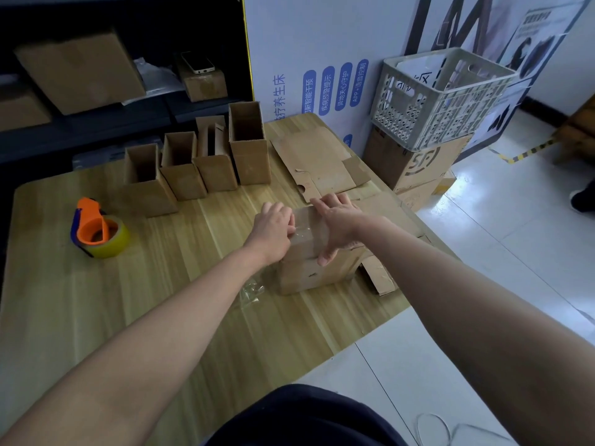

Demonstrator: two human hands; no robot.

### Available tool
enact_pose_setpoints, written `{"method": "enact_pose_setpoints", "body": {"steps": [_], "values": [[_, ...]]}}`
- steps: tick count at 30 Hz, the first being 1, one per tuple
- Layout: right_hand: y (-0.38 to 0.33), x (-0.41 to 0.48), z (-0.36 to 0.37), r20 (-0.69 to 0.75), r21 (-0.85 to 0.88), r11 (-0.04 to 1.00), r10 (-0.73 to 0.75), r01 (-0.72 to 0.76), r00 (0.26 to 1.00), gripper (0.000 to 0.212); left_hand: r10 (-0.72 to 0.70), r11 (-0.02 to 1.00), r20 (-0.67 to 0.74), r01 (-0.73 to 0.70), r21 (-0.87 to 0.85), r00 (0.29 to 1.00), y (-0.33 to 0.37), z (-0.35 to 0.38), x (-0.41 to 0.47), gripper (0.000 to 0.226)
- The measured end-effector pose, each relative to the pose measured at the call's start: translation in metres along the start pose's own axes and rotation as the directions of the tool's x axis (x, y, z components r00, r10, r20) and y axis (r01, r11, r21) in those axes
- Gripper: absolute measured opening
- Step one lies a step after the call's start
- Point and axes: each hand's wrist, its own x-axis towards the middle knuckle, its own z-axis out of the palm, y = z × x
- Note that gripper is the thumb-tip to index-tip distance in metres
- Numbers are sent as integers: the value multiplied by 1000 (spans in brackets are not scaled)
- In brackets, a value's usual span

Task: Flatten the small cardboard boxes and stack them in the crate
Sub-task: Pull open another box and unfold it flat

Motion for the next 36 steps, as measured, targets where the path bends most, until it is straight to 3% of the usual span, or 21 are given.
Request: {"method": "enact_pose_setpoints", "body": {"steps": [2, 6, 10, 14, 17, 21, 24, 26, 29, 32, 36], "values": [[1, -1, 0, -9, 2, 1000, -2, 2, 1000, 137, 54, 998, 31, -53, -43, 998, -5, 3, -4, 24], [-1, 0, -2, -4, 7, 1000, -4, 4, 1000, 135, -91, 913, 116, 129, -386, 989, -9, -3, -1, 20], [-3, 1, -5, 4, 2, 1000, 1, -1, 1000, 132, -56, 800, 184, 154, -580, 981, -9, -9, -3, 12], [-5, 1, -6, 11, -1, 1000, 7, -7, 1000, 133, -45, 835, 235, 166, -524, 971, -13, -11, -4, 27], [-6, 1, -8, 24, -3, 1000, 13, -12, 1000, 132, -63, 787, 177, 158, -596, 982, -19, -15, -5, 14], [-12, 3, -12, 48, -31, 999, 33, -31, 998, 129, -194, 822, -49, 135, -554, 980, -28, -14, -13, 43], [-21, 5, -14, 60, -99, 994, 60, -54, 996, 129, -290, 800, -101, 183, -572, 952, -28, -7, -20, 55], [-24, 5, -15, 69, -109, 992, 71, -64, 995, 130, -376, 728, -89, 235, -644, 923, -28, -7, -21, 51], [-22, 4, -15, 90, -90, 994, 62, -54, 994, 135, -486, 545, -29, 277, -792, 873, -28, -10, -21, 46], [-20, 1, -14, 48, 9, 1000, -25, 24, 999, 140, -463, 266, 59, 202, -943, 884, -18, -21, -21, 42], [-21, 3, -23, -8, 279, 950, -142, 139, 990, 140, -412, 130, 80, 146, -981, 908, 0, -33, -9, 37]]}}
